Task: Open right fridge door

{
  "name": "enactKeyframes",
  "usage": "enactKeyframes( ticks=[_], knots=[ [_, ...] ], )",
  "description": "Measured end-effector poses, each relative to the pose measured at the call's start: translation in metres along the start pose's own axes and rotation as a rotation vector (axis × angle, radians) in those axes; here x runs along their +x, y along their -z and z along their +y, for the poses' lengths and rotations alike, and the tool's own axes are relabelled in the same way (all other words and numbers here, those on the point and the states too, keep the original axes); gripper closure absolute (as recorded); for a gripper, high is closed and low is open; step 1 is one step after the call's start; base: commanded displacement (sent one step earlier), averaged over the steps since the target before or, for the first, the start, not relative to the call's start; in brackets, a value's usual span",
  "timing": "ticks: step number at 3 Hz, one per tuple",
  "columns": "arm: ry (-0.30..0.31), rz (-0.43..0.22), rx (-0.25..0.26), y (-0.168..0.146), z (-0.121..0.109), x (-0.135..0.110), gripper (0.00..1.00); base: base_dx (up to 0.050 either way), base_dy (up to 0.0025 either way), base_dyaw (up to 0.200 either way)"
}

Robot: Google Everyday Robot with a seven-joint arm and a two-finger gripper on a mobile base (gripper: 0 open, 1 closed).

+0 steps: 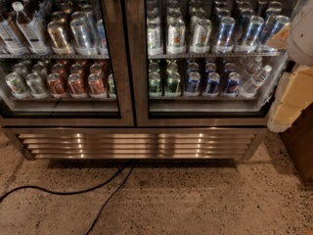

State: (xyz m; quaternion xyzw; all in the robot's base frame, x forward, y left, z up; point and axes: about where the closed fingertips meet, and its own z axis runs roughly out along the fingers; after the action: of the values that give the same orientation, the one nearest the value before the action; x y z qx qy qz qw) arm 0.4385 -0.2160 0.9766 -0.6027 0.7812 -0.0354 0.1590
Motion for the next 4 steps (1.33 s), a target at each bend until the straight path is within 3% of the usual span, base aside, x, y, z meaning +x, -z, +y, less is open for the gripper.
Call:
enactKeyframes(
  ticks=[2, 3, 4],
  knots=[
    [0.008, -0.024, -0.018, -0.005, 0.0, -0.011, 0.0, 0.0, 0.0, 0.0],
    [0.064, -0.111, -0.077, -0.023, 0.005, -0.048, 0.0, 0.0, 0.0, 0.0],
    [0.133, -0.28, -0.15, -0.034, 0.016, -0.096, 0.0, 0.0, 0.0, 0.0]
  ],
)
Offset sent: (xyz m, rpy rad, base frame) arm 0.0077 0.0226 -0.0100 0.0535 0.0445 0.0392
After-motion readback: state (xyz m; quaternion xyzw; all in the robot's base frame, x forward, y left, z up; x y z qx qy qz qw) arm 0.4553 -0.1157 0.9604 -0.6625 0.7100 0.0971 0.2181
